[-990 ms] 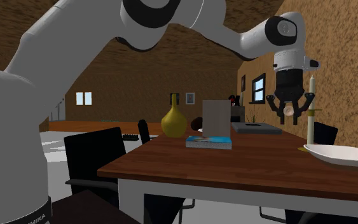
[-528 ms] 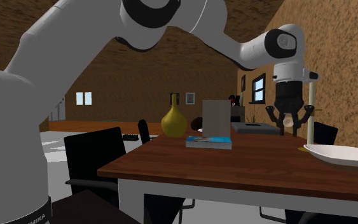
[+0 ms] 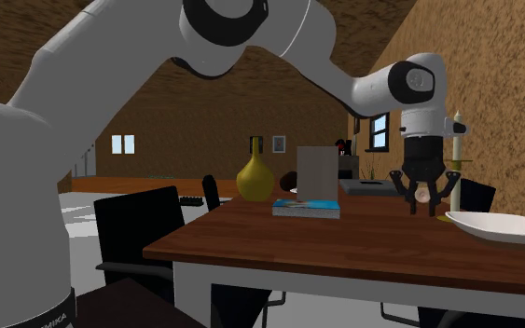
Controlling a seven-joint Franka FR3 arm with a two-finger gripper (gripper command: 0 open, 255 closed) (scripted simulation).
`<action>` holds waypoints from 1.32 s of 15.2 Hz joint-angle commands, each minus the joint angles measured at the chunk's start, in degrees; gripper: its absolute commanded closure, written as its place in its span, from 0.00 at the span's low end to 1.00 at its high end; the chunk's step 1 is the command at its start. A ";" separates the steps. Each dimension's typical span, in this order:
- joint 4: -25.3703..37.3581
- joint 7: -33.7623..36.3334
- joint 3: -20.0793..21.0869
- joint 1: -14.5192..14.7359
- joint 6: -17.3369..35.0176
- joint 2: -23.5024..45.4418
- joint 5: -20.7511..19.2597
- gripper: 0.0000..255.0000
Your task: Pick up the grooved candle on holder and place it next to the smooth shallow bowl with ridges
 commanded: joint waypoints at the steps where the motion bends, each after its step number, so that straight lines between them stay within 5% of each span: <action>1: -0.26 -0.01 0.00 0.00 0.28 -0.02 0.00 1.00; 6: -0.26 -0.01 0.00 0.00 0.28 -0.02 0.00 1.00; 7: -0.26 -0.01 0.00 0.00 0.28 -0.02 0.00 0.00; 12: -0.26 -0.01 0.00 0.00 0.28 -0.02 0.00 0.00; 16: 6.13 0.09 -0.06 -0.05 -6.67 -0.58 -0.09 0.00; 20: 6.13 0.09 -0.06 -0.05 -6.67 -0.58 -0.09 0.00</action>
